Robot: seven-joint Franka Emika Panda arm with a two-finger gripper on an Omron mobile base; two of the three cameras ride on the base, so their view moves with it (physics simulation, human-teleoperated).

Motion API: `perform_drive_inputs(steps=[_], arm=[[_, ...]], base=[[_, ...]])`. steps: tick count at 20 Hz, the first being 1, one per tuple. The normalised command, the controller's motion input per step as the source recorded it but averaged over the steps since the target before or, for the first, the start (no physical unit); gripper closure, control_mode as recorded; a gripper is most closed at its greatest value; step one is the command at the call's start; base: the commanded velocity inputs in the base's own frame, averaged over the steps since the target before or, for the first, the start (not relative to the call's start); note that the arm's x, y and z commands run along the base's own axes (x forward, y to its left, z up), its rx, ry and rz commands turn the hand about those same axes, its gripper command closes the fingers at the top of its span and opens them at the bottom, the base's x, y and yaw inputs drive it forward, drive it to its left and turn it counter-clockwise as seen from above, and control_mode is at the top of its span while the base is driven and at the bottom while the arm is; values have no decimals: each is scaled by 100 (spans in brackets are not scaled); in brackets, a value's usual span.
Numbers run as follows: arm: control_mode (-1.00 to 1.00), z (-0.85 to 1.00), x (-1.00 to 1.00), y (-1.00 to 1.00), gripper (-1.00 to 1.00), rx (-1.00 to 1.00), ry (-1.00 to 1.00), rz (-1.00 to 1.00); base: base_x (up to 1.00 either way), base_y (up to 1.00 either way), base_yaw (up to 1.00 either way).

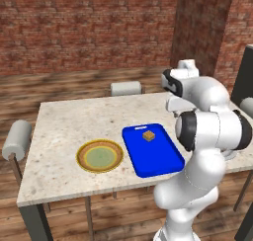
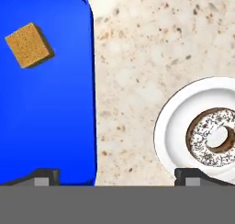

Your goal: Move the dessert items from the plates to the tray.

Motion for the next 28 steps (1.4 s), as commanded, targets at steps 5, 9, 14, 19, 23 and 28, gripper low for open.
perform_drive_inputs(steps=[5,9,14,19,23,28], arm=[[-100,-13,-67,-100,-100,0,0,-20],[-100,-22,-32,-98,-100,0,0,-13],[-100,-7,0,-63,-100,0,-1,-1],[-100,-18,18,-5,-100,1,-12,0],[-100,-43,15,0,-100,0,-12,3],[-100,-43,7,-1,-100,0,-6,3]], base=[[0,0,0],[0,0,0],[0,0,0],[0,0,0],[0,0,0],[0,0,0]])
